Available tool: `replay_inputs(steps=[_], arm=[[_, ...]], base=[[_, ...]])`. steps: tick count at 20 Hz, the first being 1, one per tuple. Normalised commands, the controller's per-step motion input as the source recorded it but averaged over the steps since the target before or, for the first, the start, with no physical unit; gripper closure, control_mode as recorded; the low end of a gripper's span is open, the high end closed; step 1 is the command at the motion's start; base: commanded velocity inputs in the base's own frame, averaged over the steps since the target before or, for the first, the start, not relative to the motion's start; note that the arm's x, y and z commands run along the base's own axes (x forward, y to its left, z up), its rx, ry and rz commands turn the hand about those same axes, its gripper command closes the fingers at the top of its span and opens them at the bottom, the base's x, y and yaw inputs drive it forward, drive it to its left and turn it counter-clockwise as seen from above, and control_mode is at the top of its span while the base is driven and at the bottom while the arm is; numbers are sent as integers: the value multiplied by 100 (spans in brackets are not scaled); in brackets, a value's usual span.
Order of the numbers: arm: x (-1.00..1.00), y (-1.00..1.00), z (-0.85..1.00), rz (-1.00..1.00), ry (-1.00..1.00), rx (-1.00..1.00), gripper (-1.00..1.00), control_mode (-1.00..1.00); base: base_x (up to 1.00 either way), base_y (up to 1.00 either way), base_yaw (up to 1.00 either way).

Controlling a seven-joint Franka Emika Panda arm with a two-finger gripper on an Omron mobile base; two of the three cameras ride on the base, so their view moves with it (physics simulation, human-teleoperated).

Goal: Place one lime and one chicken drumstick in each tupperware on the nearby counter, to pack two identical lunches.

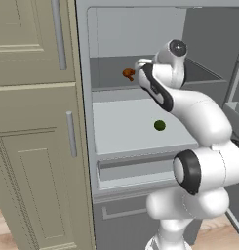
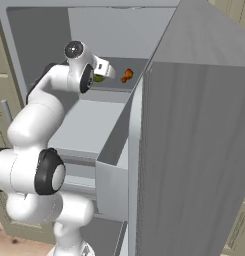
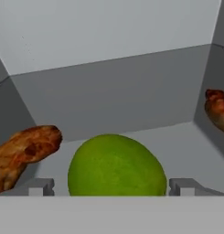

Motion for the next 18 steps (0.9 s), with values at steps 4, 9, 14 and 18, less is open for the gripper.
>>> replay_inputs(steps=[4,9,14,18], arm=[[29,0,-3,0,1,0,-100,-100],[3,-1,-16,-3,3,0,-100,-100],[0,-2,-31,-5,2,0,-100,-100],[0,-8,-40,-4,2,0,-100,-100]], base=[[0,0,0],[0,0,0],[0,0,0],[0,0,0]])
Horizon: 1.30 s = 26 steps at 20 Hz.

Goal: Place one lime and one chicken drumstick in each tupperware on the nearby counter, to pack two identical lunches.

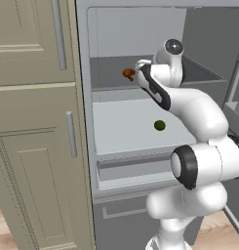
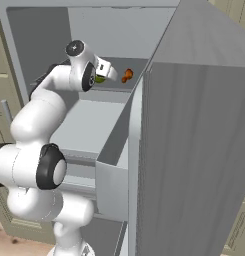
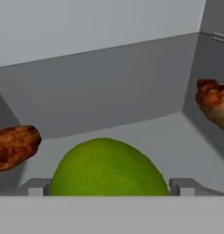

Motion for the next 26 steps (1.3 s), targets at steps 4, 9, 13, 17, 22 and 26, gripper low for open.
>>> replay_inputs(steps=[4,9,13,17,22,26], arm=[[20,-14,-34,0,0,0,-100,-100],[20,0,-36,-1,1,0,100,-100],[0,0,-2,0,0,0,100,-100],[-21,0,-1,0,1,0,100,-100],[-98,0,0,7,-4,0,100,-100],[-100,0,0,9,-7,0,100,-100]], base=[[0,0,0],[0,0,0],[0,0,0],[0,0,0],[0,0,0],[0,0,0]])
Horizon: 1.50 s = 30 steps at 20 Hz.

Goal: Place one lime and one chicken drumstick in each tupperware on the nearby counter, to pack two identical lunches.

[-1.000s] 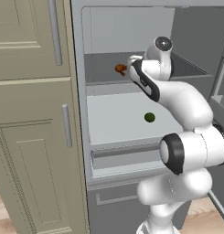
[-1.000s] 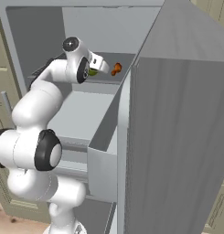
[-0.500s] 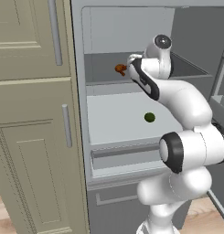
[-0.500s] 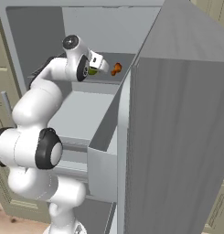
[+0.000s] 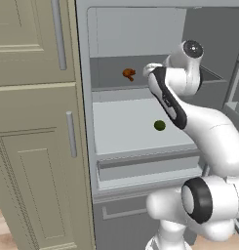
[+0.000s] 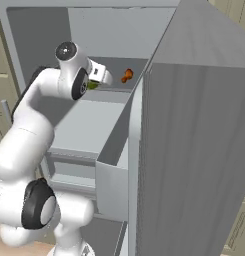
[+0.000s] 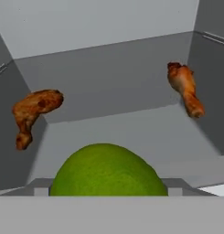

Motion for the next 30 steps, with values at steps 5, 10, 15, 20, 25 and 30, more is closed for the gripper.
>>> replay_inputs(steps=[5,10,15,20,25,30], arm=[[-100,2,0,8,-2,-1,100,-100],[-100,4,0,2,0,-3,100,-100],[-87,13,-17,0,4,-7,100,-100],[-83,0,-20,0,3,-6,100,-100],[-56,0,-16,0,4,-3,100,-100],[-43,0,-13,0,1,-2,100,-100]], base=[[0,0,0],[0,0,0],[0,0,0],[0,0,0],[0,0,0],[0,0,0]])
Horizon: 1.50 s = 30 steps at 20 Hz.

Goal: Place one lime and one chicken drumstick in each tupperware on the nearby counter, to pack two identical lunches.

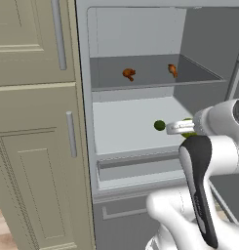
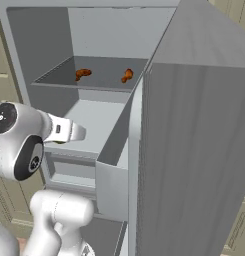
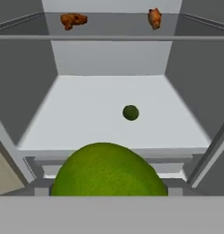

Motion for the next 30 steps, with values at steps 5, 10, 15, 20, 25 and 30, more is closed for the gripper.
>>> replay_inputs(steps=[5,10,15,20,25,30], arm=[[-4,0,0,0,-3,0,100,-100],[0,0,0,0,0,0,100,100],[0,0,0,0,0,0,100,100],[0,0,0,0,0,0,100,100],[0,0,0,0,0,0,100,100],[0,0,0,0,0,0,100,100]], base=[[0,0,0],[-99,0,7],[-100,-1,4],[-100,-23,0],[-100,-31,0],[-96,-89,-1]])
